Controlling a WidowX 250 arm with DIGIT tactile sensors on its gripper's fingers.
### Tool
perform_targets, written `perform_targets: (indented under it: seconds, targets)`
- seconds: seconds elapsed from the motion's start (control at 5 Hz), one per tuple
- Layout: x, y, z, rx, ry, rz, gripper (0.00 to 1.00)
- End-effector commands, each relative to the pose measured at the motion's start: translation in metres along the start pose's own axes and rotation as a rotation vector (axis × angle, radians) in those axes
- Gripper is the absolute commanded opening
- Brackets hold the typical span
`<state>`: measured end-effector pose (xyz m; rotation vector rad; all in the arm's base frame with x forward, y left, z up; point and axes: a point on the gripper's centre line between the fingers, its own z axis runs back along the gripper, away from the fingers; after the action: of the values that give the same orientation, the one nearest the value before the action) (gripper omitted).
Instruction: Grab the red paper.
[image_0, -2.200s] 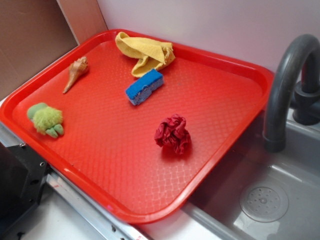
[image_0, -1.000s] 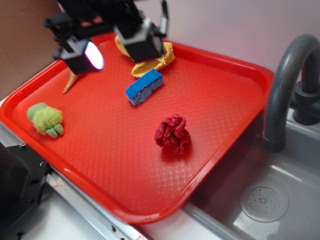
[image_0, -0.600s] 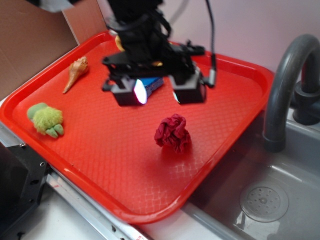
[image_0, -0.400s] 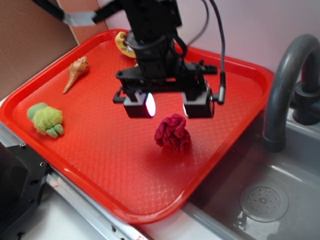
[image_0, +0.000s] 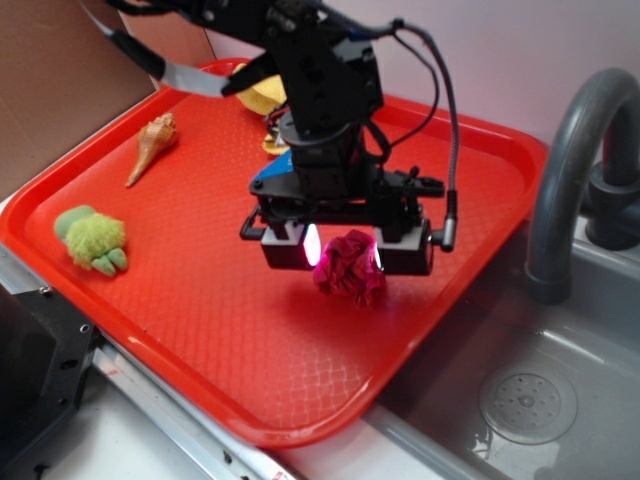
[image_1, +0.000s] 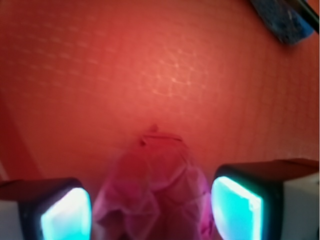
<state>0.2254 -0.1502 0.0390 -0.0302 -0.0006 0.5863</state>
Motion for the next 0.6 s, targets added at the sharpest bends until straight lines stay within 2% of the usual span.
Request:
perform_targets:
  seconds: [0.0,0.2,0.4]
  targets:
    - [-0.0004,-0.0067,-0.0083,-0.003,-0.017,-0.019,0.26]
    - [-0.0021,-0.0059,-0.0115,0.007,-0.015,-0.019,0.0]
    - [0.0001,-0.0022,-0.0045,-0.006,-0.028,0.003,0.0]
